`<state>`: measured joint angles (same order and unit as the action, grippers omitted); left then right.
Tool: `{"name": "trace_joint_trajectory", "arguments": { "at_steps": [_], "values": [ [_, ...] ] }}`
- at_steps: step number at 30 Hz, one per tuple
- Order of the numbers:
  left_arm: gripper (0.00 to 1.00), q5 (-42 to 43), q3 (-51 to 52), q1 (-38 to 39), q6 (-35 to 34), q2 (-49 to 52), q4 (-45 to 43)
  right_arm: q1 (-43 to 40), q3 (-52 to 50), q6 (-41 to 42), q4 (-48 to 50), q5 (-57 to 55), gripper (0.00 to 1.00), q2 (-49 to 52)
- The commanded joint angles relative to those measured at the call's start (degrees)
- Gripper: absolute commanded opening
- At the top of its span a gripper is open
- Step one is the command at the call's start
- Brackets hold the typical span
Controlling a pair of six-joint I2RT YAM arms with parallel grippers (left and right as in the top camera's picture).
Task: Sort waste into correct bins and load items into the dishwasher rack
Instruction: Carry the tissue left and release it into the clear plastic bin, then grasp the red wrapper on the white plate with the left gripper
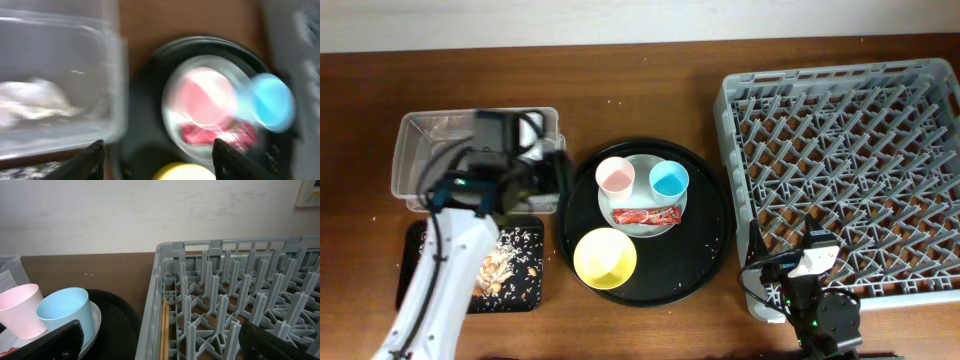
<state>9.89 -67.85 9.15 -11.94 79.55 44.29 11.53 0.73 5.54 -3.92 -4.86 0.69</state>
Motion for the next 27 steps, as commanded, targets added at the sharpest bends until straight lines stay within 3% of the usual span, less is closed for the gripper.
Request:
{"name": "trace_joint_trajectory", "arguments": {
  "at_steps": [1,5,6,9,10,13,15,20,23,27],
  "values": [
    [0.67,3.87,-0.39,9.9,1.36,-0.5,2.69,-0.35,-0.42,-0.42,-0.28,0.11,0.98,-0.28],
    [0.66,-2.82,0.5,22.05,2.38,-0.37,2.97,-0.35,-0.42,-0.42,-0.26,0.11,0.98,-0.28],
    [0.62,-4.09,0.79,24.9,4.04,-0.31,2.93,-0.35,-0.42,-0.42,-0.28,0.11,0.98,-0.28],
    [0.58,-6.95,1.14,30.58,11.3,1.38,2.78,-0.35,-0.42,-0.42,-0.28,0.13,0.98,-0.28],
    [0.57,-7.76,1.18,32.28,17.35,3.04,2.8,-0.35,-0.42,-0.42,-0.28,0.13,0.98,-0.28],
    [0.48,-7.85,1.18,33.46,28.3,8.22,2.54,-0.35,-0.42,-0.42,-0.28,0.11,0.98,-0.28],
    [0.47,-7.85,1.18,33.46,31.23,11.58,2.27,-0.35,-0.42,-0.42,-0.28,0.11,0.98,-0.28],
    [0.44,-14.4,1.18,33.46,32.92,20.44,-2.29,-0.35,-0.42,-0.42,-0.28,0.11,0.98,-0.28],
    [0.43,-14.27,1.18,33.46,33.11,22.05,-4.28,-0.35,-0.42,-0.42,-0.28,0.13,0.98,-0.28],
    [0.33,-14.23,1.18,33.46,33.09,23.63,-6.84,-0.35,-0.42,-0.42,-0.28,0.11,0.98,-0.28]
  ]
}}
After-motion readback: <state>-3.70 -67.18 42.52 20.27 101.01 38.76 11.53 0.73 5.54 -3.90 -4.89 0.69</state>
